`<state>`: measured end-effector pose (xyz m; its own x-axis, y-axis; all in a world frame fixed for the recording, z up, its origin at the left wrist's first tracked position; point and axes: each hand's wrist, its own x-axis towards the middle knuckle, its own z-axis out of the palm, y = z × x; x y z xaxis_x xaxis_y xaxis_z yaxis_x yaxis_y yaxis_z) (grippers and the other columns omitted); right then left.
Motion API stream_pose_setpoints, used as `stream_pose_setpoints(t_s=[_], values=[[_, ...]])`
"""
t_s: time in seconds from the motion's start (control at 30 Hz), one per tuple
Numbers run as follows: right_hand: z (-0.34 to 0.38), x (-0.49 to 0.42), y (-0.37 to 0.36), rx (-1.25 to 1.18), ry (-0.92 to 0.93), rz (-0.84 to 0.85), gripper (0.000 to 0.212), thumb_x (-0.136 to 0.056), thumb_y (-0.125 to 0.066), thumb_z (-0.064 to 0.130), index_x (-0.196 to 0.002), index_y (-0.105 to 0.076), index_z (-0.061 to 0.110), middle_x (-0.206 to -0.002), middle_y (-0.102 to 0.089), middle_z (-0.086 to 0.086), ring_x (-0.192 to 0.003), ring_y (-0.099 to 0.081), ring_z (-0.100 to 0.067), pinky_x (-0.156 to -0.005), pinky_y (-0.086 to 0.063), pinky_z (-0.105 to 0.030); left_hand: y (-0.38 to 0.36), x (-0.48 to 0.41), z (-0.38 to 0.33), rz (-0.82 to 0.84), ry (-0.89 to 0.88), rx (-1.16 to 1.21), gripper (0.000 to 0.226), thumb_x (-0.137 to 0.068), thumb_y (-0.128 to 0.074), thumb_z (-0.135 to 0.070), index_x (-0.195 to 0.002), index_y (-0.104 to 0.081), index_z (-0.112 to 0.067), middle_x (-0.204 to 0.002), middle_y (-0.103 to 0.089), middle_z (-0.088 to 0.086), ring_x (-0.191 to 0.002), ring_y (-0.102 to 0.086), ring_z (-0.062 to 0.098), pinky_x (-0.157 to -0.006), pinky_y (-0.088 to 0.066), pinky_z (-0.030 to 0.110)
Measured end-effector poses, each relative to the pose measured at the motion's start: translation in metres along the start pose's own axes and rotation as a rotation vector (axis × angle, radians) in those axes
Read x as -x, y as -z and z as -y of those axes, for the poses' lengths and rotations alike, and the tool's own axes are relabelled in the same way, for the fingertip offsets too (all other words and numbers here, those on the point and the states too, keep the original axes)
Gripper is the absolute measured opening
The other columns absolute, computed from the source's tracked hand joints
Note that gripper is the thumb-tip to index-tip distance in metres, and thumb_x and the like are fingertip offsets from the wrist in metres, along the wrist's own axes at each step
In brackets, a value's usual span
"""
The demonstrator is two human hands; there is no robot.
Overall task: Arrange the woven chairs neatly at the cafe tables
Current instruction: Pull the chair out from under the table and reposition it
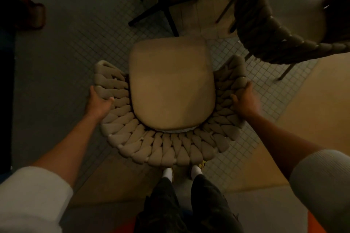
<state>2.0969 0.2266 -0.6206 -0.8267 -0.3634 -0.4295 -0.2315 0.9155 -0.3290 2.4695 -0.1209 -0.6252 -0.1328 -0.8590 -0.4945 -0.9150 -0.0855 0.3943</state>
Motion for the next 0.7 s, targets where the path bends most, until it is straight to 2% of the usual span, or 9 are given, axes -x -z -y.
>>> stream_pose_setpoints(t_s=[0.1, 0.17, 0.23, 0.3, 0.33, 0.4, 0.5, 0.6, 0.7], values=[[-0.005, 0.022, -0.006, -0.018, 0.062, -0.009, 0.083, -0.093, -0.062, 0.032, -0.157, -0.011, 0.023, -0.155, -0.036, -0.017, -0.131, -0.050, -0.038, -0.098, -0.050, -0.055, -0.005, 0.024, 0.009, -0.066, -0.108, -0.054, 0.100, -0.089, -0.074, -0.031, -0.162, -0.008, -0.014, -0.164, -0.023, 0.021, -0.149, -0.028, 0.039, -0.121, -0.028, 0.048], [-0.010, 0.044, -0.011, 0.122, 0.147, -0.061, 0.092, -0.092, -0.061, 0.031, -0.160, -0.002, 0.016, -0.164, -0.019, -0.016, -0.148, -0.028, -0.037, -0.117, -0.032, -0.057, -0.014, 0.048, 0.020, -0.116, -0.224, -0.141, 0.093, -0.088, -0.073, -0.028, -0.160, -0.016, -0.013, -0.166, -0.016, 0.022, -0.150, -0.021, 0.042, -0.122, -0.026, 0.052], [-0.014, 0.065, -0.014, 0.293, 0.259, -0.132, 0.089, -0.092, -0.060, 0.033, -0.160, -0.007, 0.010, -0.167, -0.007, -0.018, -0.155, -0.009, -0.035, -0.125, -0.011, -0.054, -0.023, 0.073, 0.028, -0.151, -0.335, -0.256, 0.086, -0.087, -0.072, -0.031, -0.157, -0.027, -0.011, -0.166, -0.014, 0.023, -0.151, -0.017, 0.043, -0.121, -0.022, 0.054], [-0.016, 0.083, -0.018, 0.386, 0.355, -0.150, 0.079, -0.092, -0.058, 0.038, -0.157, -0.024, 0.008, -0.168, -0.002, -0.018, -0.156, -0.001, -0.035, -0.126, -0.003, -0.052, -0.031, 0.097, 0.034, -0.125, -0.457, -0.339, 0.080, -0.086, -0.066, -0.040, -0.153, -0.035, -0.008, -0.163, -0.027, 0.021, -0.150, -0.023, 0.039, -0.120, -0.024, 0.053], [-0.017, 0.093, -0.020, 0.415, 0.409, -0.137, 0.073, -0.093, -0.057, 0.040, -0.153, -0.034, 0.007, -0.168, -0.007, -0.018, -0.156, -0.002, -0.035, -0.126, -0.003, -0.052, -0.034, 0.112, 0.036, -0.081, -0.503, -0.341, 0.079, -0.087, -0.061, -0.045, -0.152, -0.037, -0.008, -0.159, -0.035, 0.019, -0.147, -0.030, 0.037, -0.119, -0.029, 0.052], [-0.013, 0.109, -0.029, 0.455, 0.523, -0.068, 0.059, -0.096, -0.053, 0.044, -0.142, -0.050, 0.008, -0.162, -0.031, -0.016, -0.154, -0.018, -0.032, -0.126, -0.012, -0.051, -0.047, 0.136, 0.039, 0.061, -0.497, -0.266, 0.073, -0.090, -0.059, -0.051, -0.149, -0.042, -0.013, -0.149, -0.050, 0.015, -0.137, -0.044, 0.034, -0.111, -0.040, 0.048], [-0.011, 0.141, -0.044, 0.463, 0.672, 0.050, 0.046, -0.100, -0.036, 0.054, -0.115, -0.066, 0.023, -0.125, -0.067, -0.003, -0.128, -0.053, -0.022, -0.117, -0.030, -0.042, -0.060, 0.178, 0.038, 0.222, -0.477, -0.198, 0.066, -0.090, -0.058, -0.065, -0.143, -0.051, -0.026, -0.139, -0.060, 0.002, -0.127, -0.056, 0.024, -0.103, -0.048, 0.041], [-0.013, 0.171, -0.056, 0.434, 0.739, 0.104, 0.054, -0.102, -0.028, 0.064, -0.103, -0.067, 0.027, -0.103, -0.070, 0.005, -0.104, -0.062, -0.018, -0.107, -0.038, -0.039, -0.069, 0.207, 0.036, 0.286, -0.581, -0.293, 0.073, -0.083, -0.044, -0.086, -0.131, -0.060, -0.033, -0.130, -0.064, -0.011, -0.121, -0.058, 0.014, -0.102, -0.045, 0.036], [-0.020, 0.188, -0.065, 0.411, 0.832, 0.063, 0.058, -0.096, -0.039, 0.074, -0.099, -0.068, 0.024, -0.097, -0.068, 0.003, -0.097, -0.063, -0.019, -0.109, -0.037, -0.048, -0.079, 0.225, 0.039, 0.328, -0.672, -0.448, 0.089, -0.070, -0.035, -0.101, -0.127, -0.061, -0.038, -0.131, -0.061, -0.019, -0.122, -0.055, 0.008, -0.111, -0.033, 0.037]])
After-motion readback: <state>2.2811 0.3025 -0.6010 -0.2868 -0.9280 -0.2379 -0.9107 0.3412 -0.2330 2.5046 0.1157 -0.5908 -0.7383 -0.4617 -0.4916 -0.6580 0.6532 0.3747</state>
